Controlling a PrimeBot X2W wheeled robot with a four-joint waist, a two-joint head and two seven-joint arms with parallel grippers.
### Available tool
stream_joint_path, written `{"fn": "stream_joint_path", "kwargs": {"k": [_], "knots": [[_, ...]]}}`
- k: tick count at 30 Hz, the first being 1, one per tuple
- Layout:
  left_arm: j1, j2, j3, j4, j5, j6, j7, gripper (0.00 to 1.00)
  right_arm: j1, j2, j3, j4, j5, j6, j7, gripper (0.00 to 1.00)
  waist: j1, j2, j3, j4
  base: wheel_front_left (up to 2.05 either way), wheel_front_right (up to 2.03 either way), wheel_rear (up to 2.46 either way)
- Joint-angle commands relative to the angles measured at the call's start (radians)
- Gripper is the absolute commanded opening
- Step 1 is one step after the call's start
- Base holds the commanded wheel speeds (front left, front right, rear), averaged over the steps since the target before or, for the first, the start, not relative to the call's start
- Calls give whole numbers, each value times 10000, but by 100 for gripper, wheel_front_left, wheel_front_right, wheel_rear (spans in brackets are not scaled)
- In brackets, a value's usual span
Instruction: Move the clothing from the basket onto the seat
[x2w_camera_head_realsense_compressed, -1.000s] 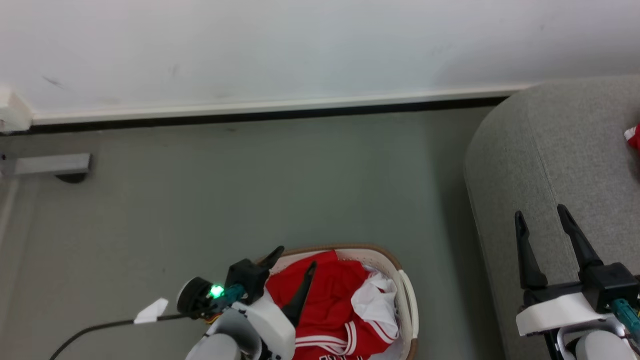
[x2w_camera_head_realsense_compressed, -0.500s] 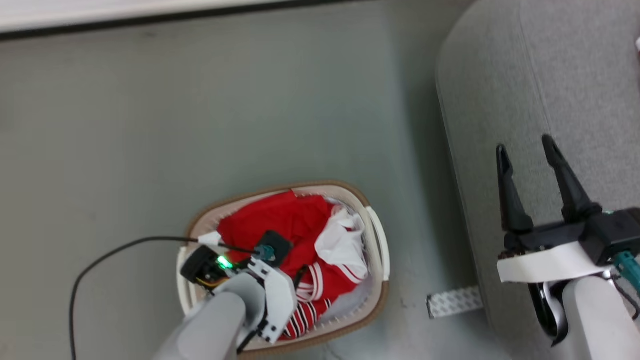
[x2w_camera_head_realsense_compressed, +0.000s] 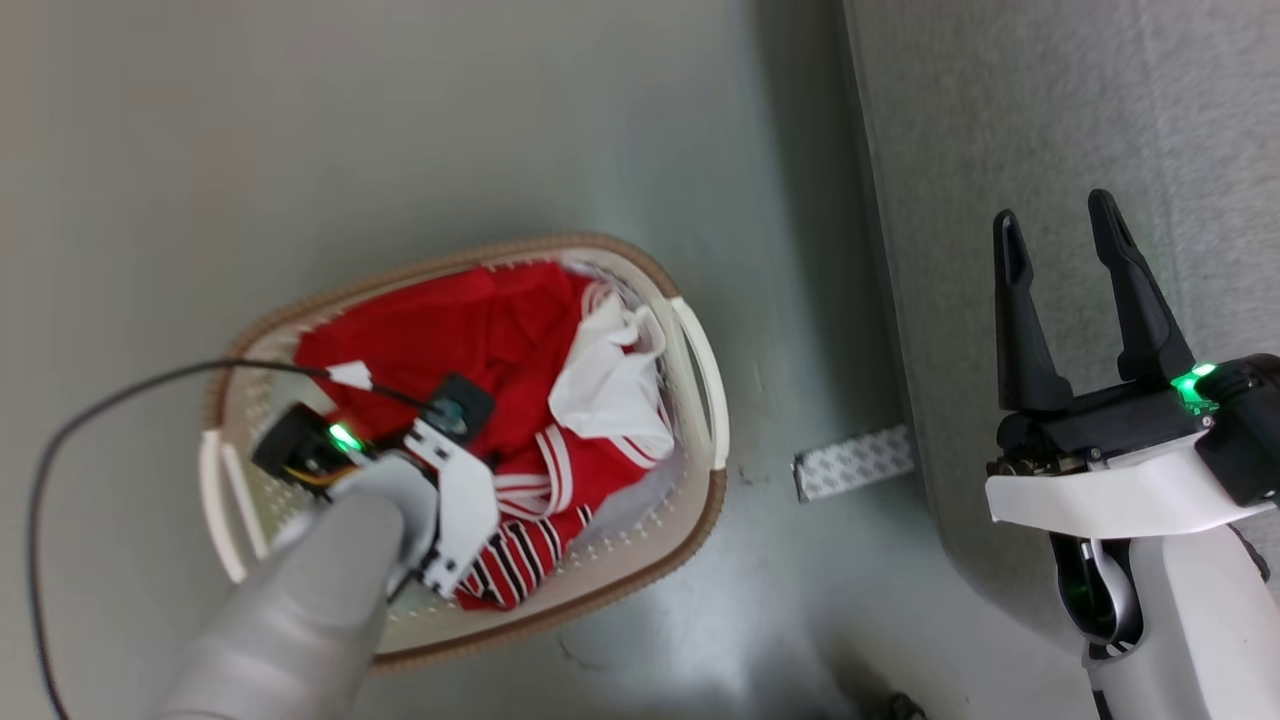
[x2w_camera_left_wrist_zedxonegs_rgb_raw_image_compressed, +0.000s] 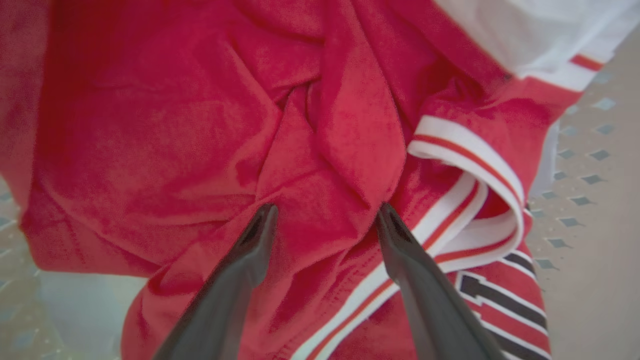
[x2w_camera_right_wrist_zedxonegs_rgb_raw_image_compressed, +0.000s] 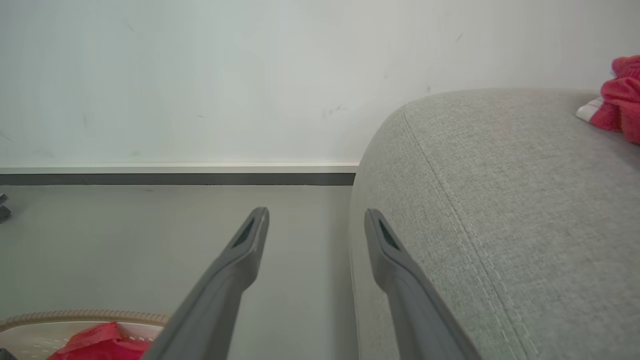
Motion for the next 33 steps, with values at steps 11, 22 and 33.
{"fn": "stream_joint_path", "kwargs": {"k": [11, 22, 33], "knots": [[-770, 241, -382, 854, -198, 20, -397, 0, 106, 0, 30, -333, 474, -25, -22, 100, -2, 0, 967, -515, 0, 0, 0], [141, -625, -42, 753, -1496, 21, -1974, 0, 771, -4, -532, 513, 156, -25, -22, 100, -2, 0, -1477, 461, 0, 0, 0], [1751, -1044, -61, -256, -3091, 21, -2632, 0, 2441, -13, -1440, 1457, -607, -26, -22, 100, -2, 0, -5048, 1969, 0, 0, 0]]}}
